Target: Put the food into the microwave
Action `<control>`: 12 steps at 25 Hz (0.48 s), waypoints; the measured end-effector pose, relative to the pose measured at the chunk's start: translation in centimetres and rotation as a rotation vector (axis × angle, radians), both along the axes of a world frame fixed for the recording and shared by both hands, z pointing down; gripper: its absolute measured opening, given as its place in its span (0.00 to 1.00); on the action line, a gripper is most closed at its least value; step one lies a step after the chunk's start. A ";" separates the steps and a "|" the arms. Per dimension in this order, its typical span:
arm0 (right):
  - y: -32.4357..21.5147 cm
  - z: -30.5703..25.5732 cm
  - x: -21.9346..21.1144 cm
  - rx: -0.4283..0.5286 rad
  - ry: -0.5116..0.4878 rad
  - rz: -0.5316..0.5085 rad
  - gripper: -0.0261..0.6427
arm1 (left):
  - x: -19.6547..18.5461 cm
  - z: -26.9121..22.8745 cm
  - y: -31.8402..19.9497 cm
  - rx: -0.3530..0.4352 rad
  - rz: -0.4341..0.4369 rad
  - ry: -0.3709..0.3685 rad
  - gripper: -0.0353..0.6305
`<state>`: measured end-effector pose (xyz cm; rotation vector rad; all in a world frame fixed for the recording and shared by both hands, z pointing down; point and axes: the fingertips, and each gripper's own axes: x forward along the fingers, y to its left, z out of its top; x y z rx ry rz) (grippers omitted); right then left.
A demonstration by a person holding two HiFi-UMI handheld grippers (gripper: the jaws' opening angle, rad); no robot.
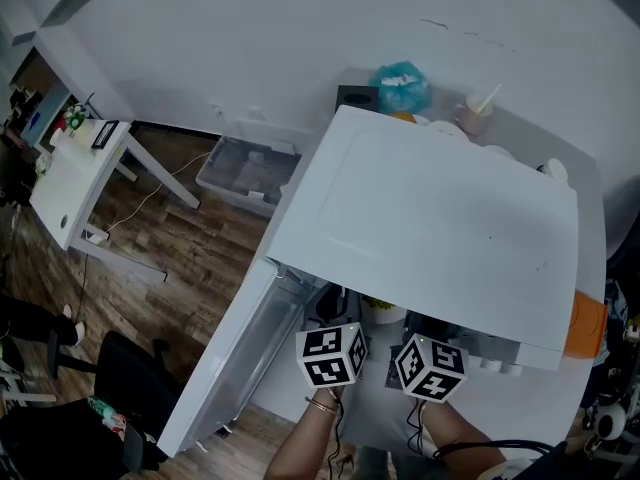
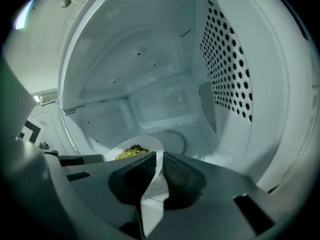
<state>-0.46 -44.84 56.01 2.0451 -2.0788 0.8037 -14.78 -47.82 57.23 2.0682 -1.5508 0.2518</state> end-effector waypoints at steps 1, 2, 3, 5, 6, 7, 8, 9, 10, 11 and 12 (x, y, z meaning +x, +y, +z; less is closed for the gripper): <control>0.0 0.1 0.0 -0.004 -0.001 0.004 0.11 | 0.1 0.1 -0.1 0.000 -0.001 -0.006 0.15; 0.0 0.3 0.0 -0.009 -0.004 0.007 0.11 | 0.1 0.2 -0.3 0.000 -0.004 -0.011 0.15; 0.0 0.4 -0.1 -0.016 -0.006 0.010 0.11 | 0.1 0.2 -0.4 0.001 -0.006 -0.015 0.15; 0.0 0.8 -0.1 -0.031 -0.009 0.021 0.11 | 0.2 0.3 -0.6 0.003 -0.006 -0.019 0.15; 0.0 1.0 0.0 -0.034 -0.007 0.030 0.11 | 0.3 0.3 -0.7 0.005 -0.005 -0.022 0.15; 0.0 1.0 0.1 -0.034 -0.003 0.037 0.11 | 0.4 0.2 -0.7 0.008 -0.004 -0.024 0.15; 0.0 1.0 0.1 -0.032 0.000 0.040 0.11 | 0.4 0.2 -0.8 0.010 -0.004 -0.024 0.15; 0.0 1.0 0.1 -0.030 0.004 0.037 0.11 | 0.4 0.2 -0.9 0.013 -0.007 -0.021 0.15; 0.0 0.9 0.0 -0.029 0.006 0.032 0.11 | 0.4 0.2 -1.0 0.016 -0.011 -0.018 0.15; 0.0 0.9 0.0 -0.027 0.008 0.026 0.11 | 0.3 0.2 -1.0 0.018 -0.015 -0.017 0.15; 0.1 0.9 -0.1 -0.025 0.009 0.021 0.11 | 0.2 0.1 -1.0 0.022 -0.020 -0.019 0.15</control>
